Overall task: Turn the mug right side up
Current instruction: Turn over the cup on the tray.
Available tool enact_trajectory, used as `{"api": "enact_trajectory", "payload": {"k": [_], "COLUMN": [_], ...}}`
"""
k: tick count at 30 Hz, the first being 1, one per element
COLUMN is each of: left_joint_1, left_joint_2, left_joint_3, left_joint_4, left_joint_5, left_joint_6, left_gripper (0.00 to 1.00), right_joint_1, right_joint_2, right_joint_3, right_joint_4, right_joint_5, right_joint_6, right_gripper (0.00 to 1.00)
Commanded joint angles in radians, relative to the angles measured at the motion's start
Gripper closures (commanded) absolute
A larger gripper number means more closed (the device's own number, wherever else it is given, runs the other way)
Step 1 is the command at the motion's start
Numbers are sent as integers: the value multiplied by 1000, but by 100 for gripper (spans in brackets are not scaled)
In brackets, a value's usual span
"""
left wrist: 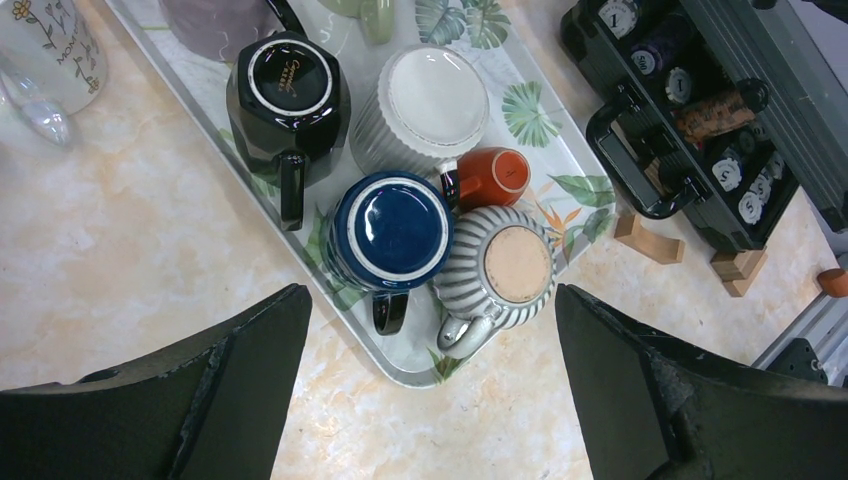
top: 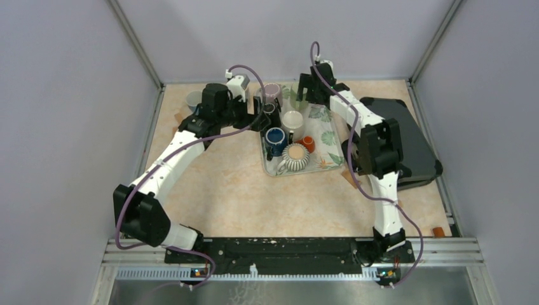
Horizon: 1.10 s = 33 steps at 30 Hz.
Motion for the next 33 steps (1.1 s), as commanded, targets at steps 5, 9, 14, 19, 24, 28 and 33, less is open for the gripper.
{"api": "enact_trajectory", "payload": {"k": [5, 9, 14, 19, 24, 28, 33], "left_joint_1": [-2, -2, -3, -1, -1, -2, -3], "left_joint_2": [-42, -39, -40, -41, -41, -39, -36], "left_joint_3": [-9, -11, -13, -16, -18, -20, -21], "left_joint_4": [47, 48, 51, 54, 55, 59, 61], "left_joint_5": [11, 16, 21, 23, 29, 30, 36], "left_joint_6": [22, 20, 20, 19, 19, 17, 15], "left_gripper": [2, 2, 2, 2, 2, 2, 2], "right_joint_1": [-5, 8, 25, 40, 42, 42, 41], "right_joint_2": [36, 59, 117, 159, 162, 157, 156], "right_joint_3": [81, 101, 161, 207, 200, 190, 184], "right_joint_4": [20, 29, 19, 6, 11, 6, 23], "right_joint_5": [12, 18, 36, 81, 113, 137, 127], "right_joint_6": [-16, 0, 14, 31, 28, 19, -4], "right_gripper": [11, 12, 13, 20, 30, 41, 50]}}
